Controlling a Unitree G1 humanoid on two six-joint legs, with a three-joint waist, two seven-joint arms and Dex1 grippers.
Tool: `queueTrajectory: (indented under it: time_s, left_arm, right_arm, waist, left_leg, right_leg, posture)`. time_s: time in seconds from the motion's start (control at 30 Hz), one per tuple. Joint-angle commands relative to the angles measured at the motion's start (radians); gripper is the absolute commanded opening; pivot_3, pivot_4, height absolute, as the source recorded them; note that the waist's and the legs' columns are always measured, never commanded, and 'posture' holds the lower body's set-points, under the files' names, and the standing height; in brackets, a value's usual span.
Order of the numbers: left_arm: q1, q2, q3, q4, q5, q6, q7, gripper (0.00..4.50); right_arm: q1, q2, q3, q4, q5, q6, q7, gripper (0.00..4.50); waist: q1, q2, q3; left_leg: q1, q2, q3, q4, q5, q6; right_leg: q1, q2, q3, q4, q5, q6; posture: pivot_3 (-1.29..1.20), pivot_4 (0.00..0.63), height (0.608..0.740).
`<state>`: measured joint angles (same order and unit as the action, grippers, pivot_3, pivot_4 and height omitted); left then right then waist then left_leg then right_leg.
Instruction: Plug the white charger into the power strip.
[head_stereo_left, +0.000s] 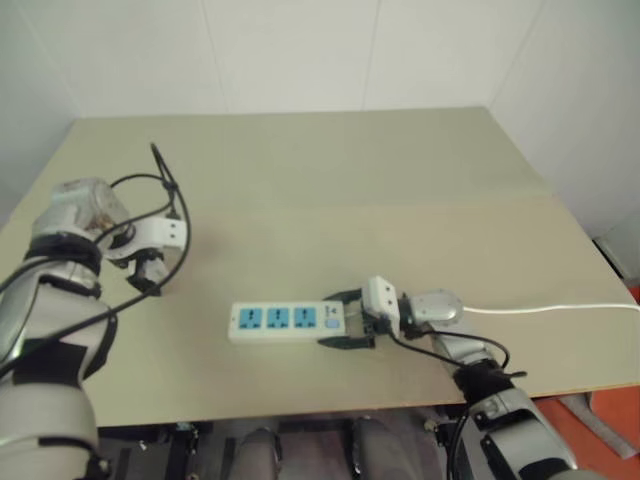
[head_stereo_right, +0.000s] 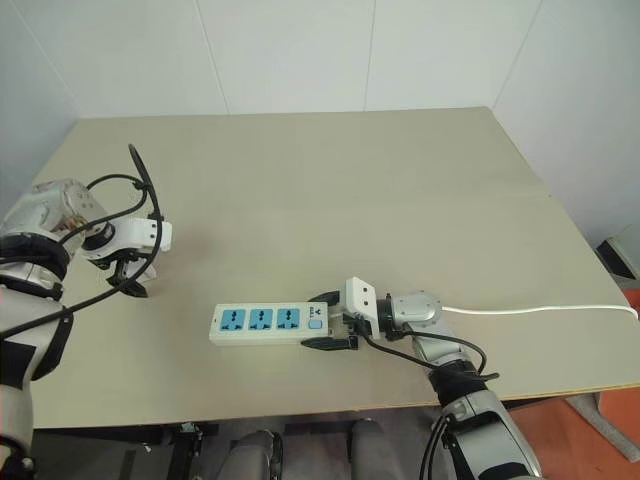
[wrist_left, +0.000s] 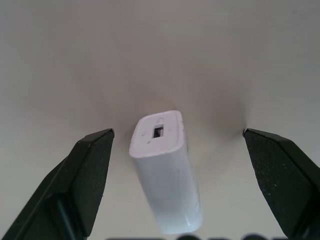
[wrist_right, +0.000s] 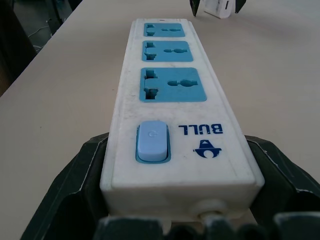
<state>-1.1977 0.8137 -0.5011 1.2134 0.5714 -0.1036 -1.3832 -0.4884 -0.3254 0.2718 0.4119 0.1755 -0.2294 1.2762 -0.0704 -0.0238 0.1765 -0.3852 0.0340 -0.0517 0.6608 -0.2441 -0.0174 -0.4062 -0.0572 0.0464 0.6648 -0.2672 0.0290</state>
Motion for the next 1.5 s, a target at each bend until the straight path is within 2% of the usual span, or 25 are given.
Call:
queueTrajectory:
  time_s: [0.03, 0.57, 0.67, 0.93, 1.0, 1.33, 1.5]
  left_arm:
    - [0.013, -0.004, 0.009, -0.002, -0.003, 0.016, 0.020, 4.50]
    - [0.015, -0.046, 0.020, 0.014, -0.008, 0.050, 0.069, 4.50]
    - [0.012, -0.050, 0.020, 0.017, -0.008, 0.046, 0.074, 3.94]
    - [0.000, -0.060, 0.024, 0.030, -0.007, 0.042, 0.092, 1.41]
    - [-0.001, -0.065, 0.024, 0.032, -0.007, 0.041, 0.096, 1.00]
    - [-0.020, -0.052, 0.083, 0.009, -0.071, -0.021, 0.069, 1.01]
    - [-0.013, -0.081, 0.250, -0.076, -0.291, -0.057, -0.099, 1.01]
  right_arm:
    - [0.022, 0.011, 0.019, -0.030, 0.001, 0.015, 0.002, 3.42]
    - [0.040, 0.008, 0.020, -0.055, -0.001, 0.030, -0.015, 3.42]
    - [0.042, 0.010, 0.020, -0.057, 0.000, 0.033, -0.018, 3.42]
    - [0.044, 0.017, 0.019, -0.061, 0.000, 0.038, -0.027, 3.42]
    - [0.045, 0.018, 0.018, -0.062, 0.000, 0.040, -0.028, 3.42]
    - [0.052, 0.014, 0.015, -0.068, 0.002, 0.046, -0.032, 3.42]
    - [0.064, 0.005, 0.013, -0.080, 0.000, 0.048, -0.036, 3.42]
  waist:
    - [0.000, 0.000, 0.000]
    - [0.010, 0.001, -0.001]
    - [0.011, 0.002, -0.002]
    - [0.023, 0.002, -0.002]
    - [0.024, 0.002, -0.002]
    - [0.023, 0.000, -0.001]
    - [0.021, -0.002, -0.001]
  left_leg:
    - [0.000, 0.000, 0.000, 0.000, 0.000, 0.000]
    - [0.006, -0.001, 0.000, 0.000, 0.000, 0.000]
    - [0.007, -0.001, 0.000, 0.000, 0.000, 0.000]
    - [0.015, 0.000, 0.000, 0.000, 0.002, 0.002]
    - [0.015, 0.000, 0.000, 0.000, 0.002, 0.002]
    - [0.015, 0.000, -0.001, 0.000, 0.002, 0.002]
    - [0.009, 0.000, -0.001, 0.000, 0.002, 0.002]
  right_leg:
    - [0.000, 0.000, 0.000, 0.000, 0.000, 0.000]
    - [0.004, 0.000, 0.000, 0.002, 0.000, 0.000]
    - [0.005, 0.000, 0.000, 0.003, 0.000, 0.000]
    - [0.011, 0.000, 0.000, 0.008, -0.001, 0.002]
    - [0.011, 0.001, 0.000, 0.008, -0.002, 0.003]
    - [0.011, 0.001, 0.000, 0.008, -0.001, 0.001]
    - [0.006, 0.000, 0.000, 0.006, 0.000, 0.000]
  posture:
    - [0.00, 0.150, 0.740]
    - [0.00, 0.150, 0.740]
    - [0.00, 0.150, 0.740]
    - [0.00, 0.150, 0.740]
    - [0.00, 0.150, 0.740]
    - [0.00, 0.150, 0.740]
    - [0.00, 0.150, 0.740]
